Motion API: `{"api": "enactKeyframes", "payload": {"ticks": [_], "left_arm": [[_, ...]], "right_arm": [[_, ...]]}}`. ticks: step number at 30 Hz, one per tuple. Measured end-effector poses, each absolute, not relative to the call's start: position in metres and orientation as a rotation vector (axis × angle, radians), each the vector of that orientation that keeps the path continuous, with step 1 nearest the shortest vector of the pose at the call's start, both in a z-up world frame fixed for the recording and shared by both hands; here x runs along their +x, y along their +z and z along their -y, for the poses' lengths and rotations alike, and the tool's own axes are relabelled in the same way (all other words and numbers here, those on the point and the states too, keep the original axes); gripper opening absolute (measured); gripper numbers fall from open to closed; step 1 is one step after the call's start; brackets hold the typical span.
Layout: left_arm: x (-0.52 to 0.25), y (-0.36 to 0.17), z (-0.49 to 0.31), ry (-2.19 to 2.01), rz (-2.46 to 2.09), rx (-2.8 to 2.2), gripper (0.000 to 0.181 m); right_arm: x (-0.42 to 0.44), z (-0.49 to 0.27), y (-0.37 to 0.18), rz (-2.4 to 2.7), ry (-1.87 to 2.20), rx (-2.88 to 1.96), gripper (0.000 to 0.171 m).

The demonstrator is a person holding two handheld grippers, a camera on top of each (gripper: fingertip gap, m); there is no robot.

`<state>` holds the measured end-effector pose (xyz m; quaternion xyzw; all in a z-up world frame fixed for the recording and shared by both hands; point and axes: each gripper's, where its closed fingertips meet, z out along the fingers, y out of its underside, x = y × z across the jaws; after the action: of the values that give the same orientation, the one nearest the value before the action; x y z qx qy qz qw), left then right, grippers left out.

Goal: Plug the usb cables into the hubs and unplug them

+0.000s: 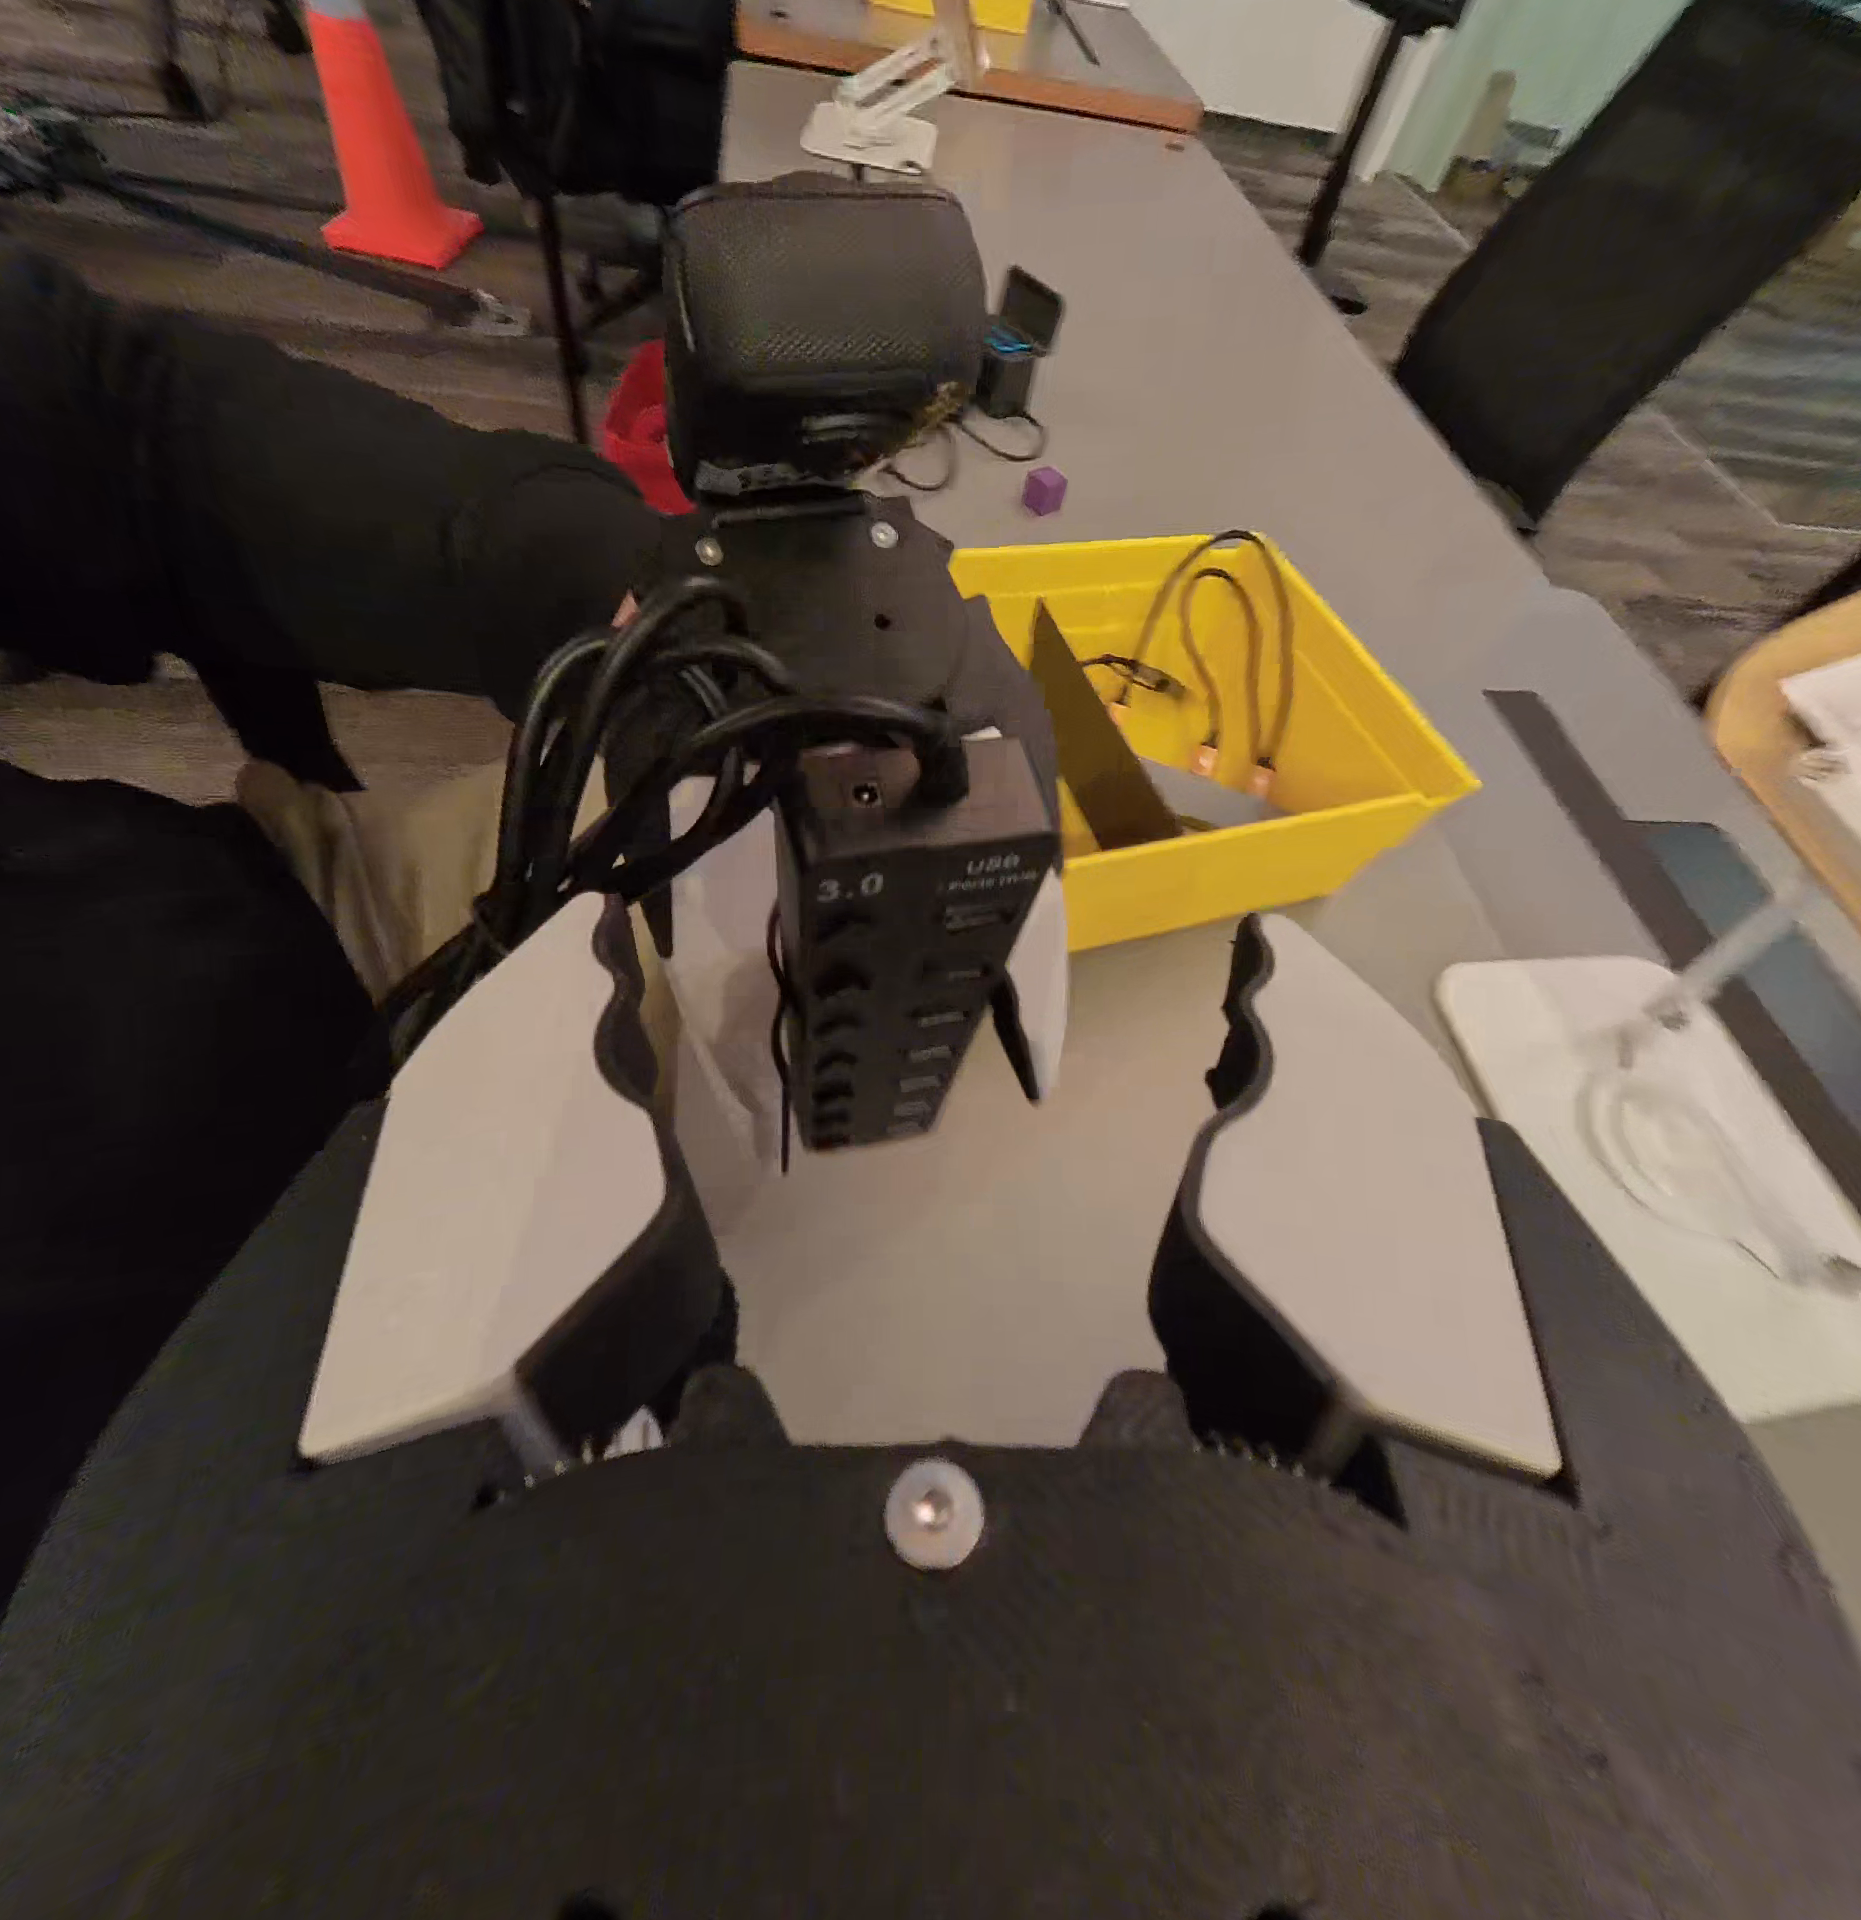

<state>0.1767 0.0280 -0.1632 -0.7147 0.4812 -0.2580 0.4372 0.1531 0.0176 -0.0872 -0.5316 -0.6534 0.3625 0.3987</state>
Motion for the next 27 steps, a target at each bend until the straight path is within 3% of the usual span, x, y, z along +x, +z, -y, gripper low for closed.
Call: {"api": "enactKeyframes", "payload": {"ticks": [3, 7, 8, 19, 27], "left_arm": [[0.181, -0.166, -0.023, -0.645, -1.231, -1.762, 0.064], [0.185, -0.167, -0.018, -0.667, -1.258, -1.742, 0.064], [0.186, -0.169, -0.018, -0.649, -1.271, -1.746, 0.064], [0.178, -0.158, -0.03, -0.688, -1.136, -1.771, 0.072], [0.153, -0.152, -0.048, -0.653, -1.032, -1.803, 0.061]], "right_arm": [[0.135, -0.004, -0.1, 1.715, 1.064, -1.335, 0.102], [0.125, 0.006, -0.112, 1.751, 1.124, -1.294, 0.061], [0.125, 0.006, -0.114, 1.758, 1.099, -1.278, 0.057], [0.15, -0.014, -0.085, 1.635, 1.046, -1.266, 0.055], [0.263, -0.148, -0.035, 1.325, 0.65, -1.521, 0.055]]}}
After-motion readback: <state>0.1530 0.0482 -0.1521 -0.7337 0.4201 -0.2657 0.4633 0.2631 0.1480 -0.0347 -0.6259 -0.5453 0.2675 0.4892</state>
